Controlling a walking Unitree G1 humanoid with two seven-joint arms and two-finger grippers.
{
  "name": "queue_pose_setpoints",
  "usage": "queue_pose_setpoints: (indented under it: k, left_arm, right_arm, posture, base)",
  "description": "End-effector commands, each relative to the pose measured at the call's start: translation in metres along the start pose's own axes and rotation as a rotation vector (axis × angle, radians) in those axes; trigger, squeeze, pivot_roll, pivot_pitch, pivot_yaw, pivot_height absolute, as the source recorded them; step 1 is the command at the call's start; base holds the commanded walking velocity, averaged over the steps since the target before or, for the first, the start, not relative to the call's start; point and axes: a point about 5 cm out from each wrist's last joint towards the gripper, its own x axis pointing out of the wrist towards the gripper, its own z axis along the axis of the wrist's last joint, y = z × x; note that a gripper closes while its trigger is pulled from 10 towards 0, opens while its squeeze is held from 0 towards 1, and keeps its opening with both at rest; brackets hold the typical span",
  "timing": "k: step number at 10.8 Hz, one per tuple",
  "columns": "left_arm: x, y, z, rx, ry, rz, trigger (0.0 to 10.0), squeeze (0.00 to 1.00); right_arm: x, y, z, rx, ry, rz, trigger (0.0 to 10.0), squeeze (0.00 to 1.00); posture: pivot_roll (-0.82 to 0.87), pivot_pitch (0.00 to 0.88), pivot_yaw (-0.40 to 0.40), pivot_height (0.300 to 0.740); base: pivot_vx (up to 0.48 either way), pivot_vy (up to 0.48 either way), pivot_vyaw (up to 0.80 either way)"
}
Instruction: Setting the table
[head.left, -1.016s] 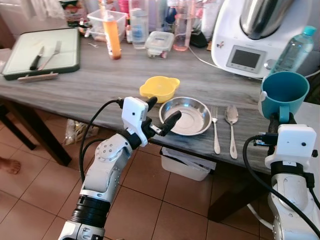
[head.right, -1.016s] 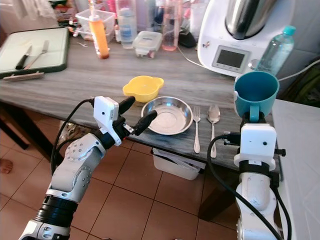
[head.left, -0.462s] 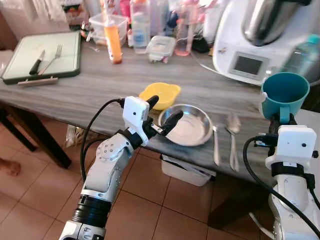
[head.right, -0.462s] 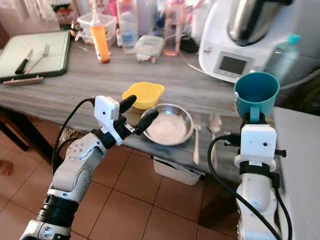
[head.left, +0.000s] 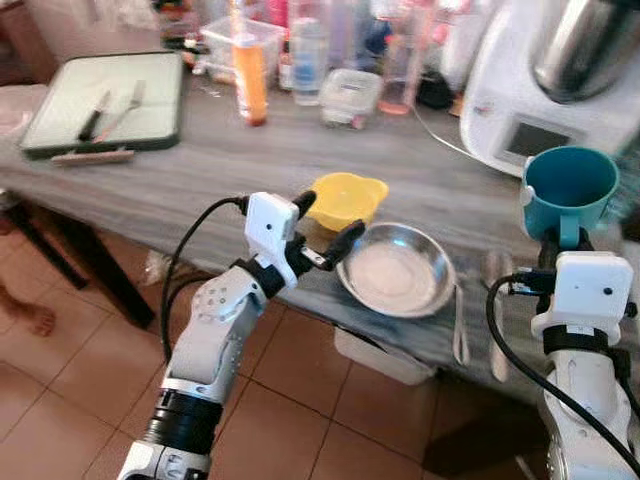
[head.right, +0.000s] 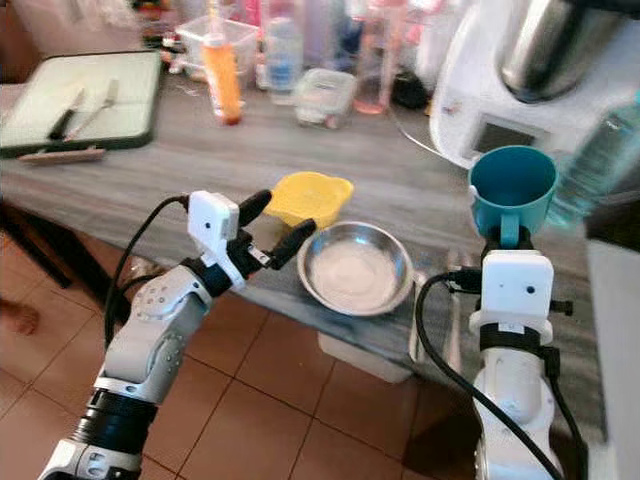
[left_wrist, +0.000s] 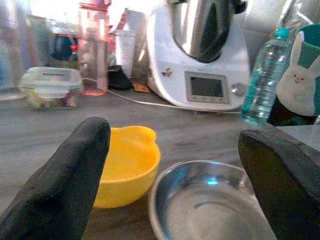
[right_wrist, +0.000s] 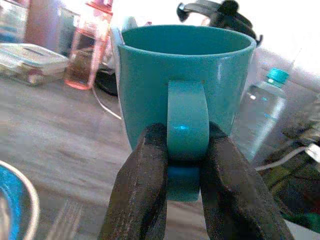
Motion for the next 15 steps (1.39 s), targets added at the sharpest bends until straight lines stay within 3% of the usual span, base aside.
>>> queue_pose_setpoints:
  k: [1, 7, 11, 13, 15]
  left_arm:
    - [0.0, -0.001, 0.001, 0.018, 0.004, -0.012, 10.0, 0.0]
    - [0.0, -0.002, -0.001, 0.027, 0.009, -0.016, 10.0, 0.0]
    - [-0.007, 0.002, 0.001, 0.032, 0.023, -0.039, 10.0, 0.0]
    - [-0.022, 0.013, 0.008, 0.043, 0.073, -0.119, 10.0, 0.0]
    - [-0.026, 0.012, 0.015, 0.061, 0.105, -0.225, 10.0, 0.0]
  right_arm:
    - [0.0, -0.006, 0.007, -0.014, -0.026, -0.014, 10.0, 0.0]
    - [0.001, -0.006, 0.006, -0.015, -0.025, -0.013, 10.0, 0.0]
    - [0.002, -0.005, 0.008, -0.013, -0.03, -0.01, 10.0, 0.0]
    - [0.004, -0.009, 0.01, -0.014, -0.036, -0.014, 10.0, 0.0]
    - [0.003, -0.007, 0.01, -0.012, -0.034, -0.01, 10.0, 0.0]
  posture:
    - [0.06, 0.111, -0.021, 0.74]
    - [0.06, 0.108, -0.021, 0.74]
    - [0.07, 0.103, -0.026, 0.74]
    - [0.08, 0.107, -0.029, 0.74]
    - [0.08, 0.11, -0.029, 0.74]
  base:
    - [0.244, 0.0, 0.0]
    - [0.252, 0.0, 0.0]
    - [0.0, 0.0, 0.0]
    - [0.0, 0.0, 0.0]
    - [0.0, 0.0, 0.0]
